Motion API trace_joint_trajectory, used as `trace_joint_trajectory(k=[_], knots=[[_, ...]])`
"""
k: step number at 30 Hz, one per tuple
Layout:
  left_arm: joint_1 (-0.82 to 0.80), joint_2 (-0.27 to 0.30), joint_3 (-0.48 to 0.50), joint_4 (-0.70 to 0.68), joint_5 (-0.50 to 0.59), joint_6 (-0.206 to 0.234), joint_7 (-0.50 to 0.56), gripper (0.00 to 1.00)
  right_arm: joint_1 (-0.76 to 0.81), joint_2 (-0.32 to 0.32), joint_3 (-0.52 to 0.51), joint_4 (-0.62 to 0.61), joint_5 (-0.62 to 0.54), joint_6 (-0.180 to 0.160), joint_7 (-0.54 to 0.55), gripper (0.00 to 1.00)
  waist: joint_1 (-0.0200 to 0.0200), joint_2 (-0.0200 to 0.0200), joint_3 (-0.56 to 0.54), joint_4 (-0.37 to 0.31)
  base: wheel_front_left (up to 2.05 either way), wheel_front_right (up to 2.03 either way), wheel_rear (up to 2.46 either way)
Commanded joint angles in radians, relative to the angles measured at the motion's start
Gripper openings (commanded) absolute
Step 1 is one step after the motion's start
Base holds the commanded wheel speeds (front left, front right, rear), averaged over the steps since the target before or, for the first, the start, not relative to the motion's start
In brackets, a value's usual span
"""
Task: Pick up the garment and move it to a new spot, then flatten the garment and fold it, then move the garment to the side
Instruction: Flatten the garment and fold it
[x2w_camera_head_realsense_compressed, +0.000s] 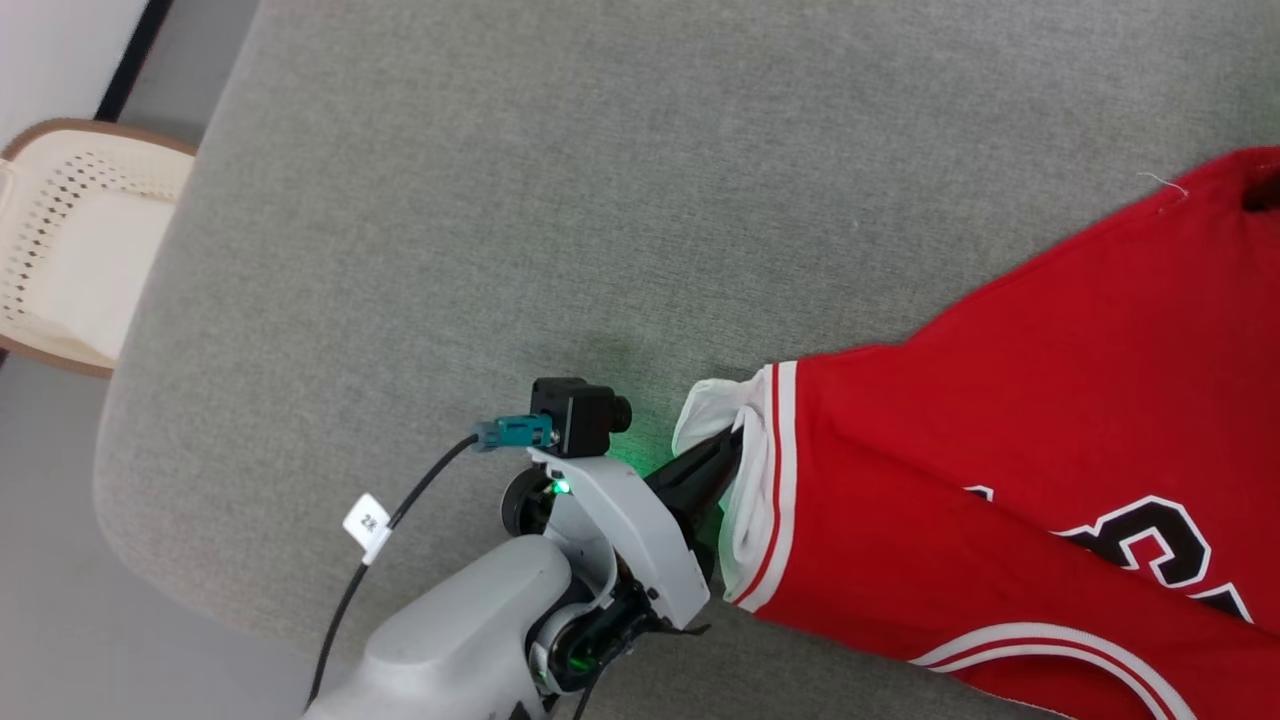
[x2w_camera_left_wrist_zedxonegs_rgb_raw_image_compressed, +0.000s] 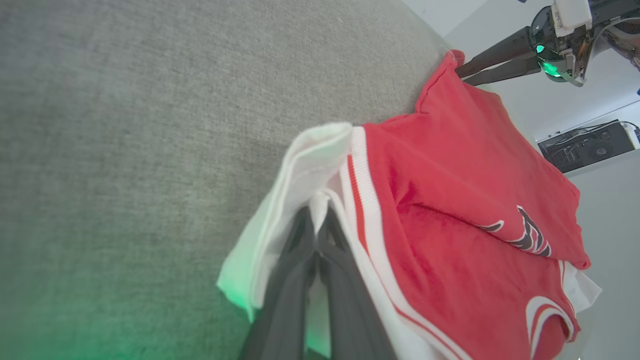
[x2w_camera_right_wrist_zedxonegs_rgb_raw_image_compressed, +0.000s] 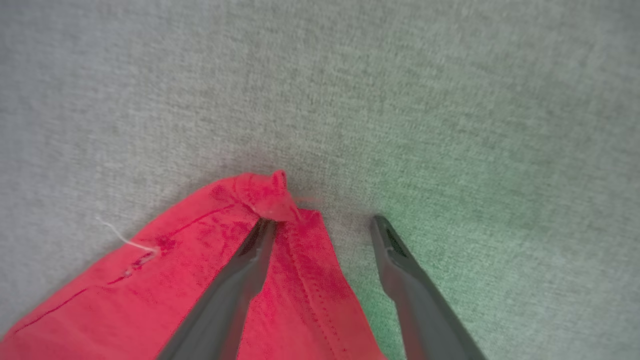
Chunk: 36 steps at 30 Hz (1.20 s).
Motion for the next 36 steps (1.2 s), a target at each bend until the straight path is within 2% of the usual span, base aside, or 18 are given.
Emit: trace_joint_trajectory(k=[1, 2, 9, 14, 17, 22, 27, 31, 36], knots=[[0.022, 0.023, -0.008, 0.055, -0.001, 0.012, 0.008, 0.0, 0.066, 0.053, -0.001, 0.053, -0.016, 0.001, -0.019, 0.19, -0.0001, 0.0, -0.006, 0.011, 0.0, 0.0, 0.0], [0.022, 0.019, -0.008, 0.059, -0.004, 0.009, 0.009, 0.0, 0.062, 0.051, -0.015, 0.064, -0.022, 0.001, -0.04, 0.0, -0.0001, 0.0, -0.009, 0.01, 0.0, 0.0, 0.0], [0.026, 0.03, 0.006, 0.086, -0.008, 0.007, -0.007, 0.0, 0.002, 0.115, -0.048, 0.073, -0.066, 0.001, -0.132, 0.0, -0.0001, 0.0, -0.054, -0.028, 0.0, 0.0, 0.0], [0.024, 0.063, 0.025, 0.086, -0.017, 0.015, -0.009, 0.0, -0.027, 0.155, 0.012, -0.02, -0.039, 0.0, -0.193, 0.0, -0.0001, 0.0, -0.101, -0.09, 0.0, 0.0, 0.0], [0.012, 0.089, 0.04, 0.083, -0.022, 0.021, -0.005, 0.0, -0.01, 0.169, 0.06, -0.091, 0.017, 0.0, -0.221, 0.0, -0.0001, 0.0, -0.133, -0.133, 0.0, 0.0, 0.0], [-0.049, 0.159, 0.077, 0.076, -0.031, 0.026, 0.024, 0.0, 0.024, 0.128, 0.153, -0.232, 0.129, 0.0, -0.274, 0.0, -0.0001, 0.0, -0.183, -0.207, 0.0, 0.0, 0.0], [-0.135, 0.252, 0.11, 0.081, -0.029, 0.034, 0.083, 0.0, 0.054, 0.059, 0.217, -0.35, 0.212, 0.0, -0.386, 0.0, -0.0001, 0.0, -0.222, -0.275, 0.0, 0.0, 0.0], [-0.22, 0.312, 0.132, 0.088, -0.034, 0.028, 0.146, 0.0, 0.084, 0.036, 0.198, -0.373, 0.265, 0.0, -0.472, 0.0, -0.0001, 0.0, -0.255, -0.318, 0.0, 0.0, 0.0], [-0.352, 0.376, 0.129, 0.12, 0.01, 0.028, 0.234, 0.0, 0.12, 0.031, 0.181, -0.408, 0.302, 0.0, -0.537, 0.0, -0.0001, 0.0, -0.301, -0.36, 0.0, 0.0, 0.0]])
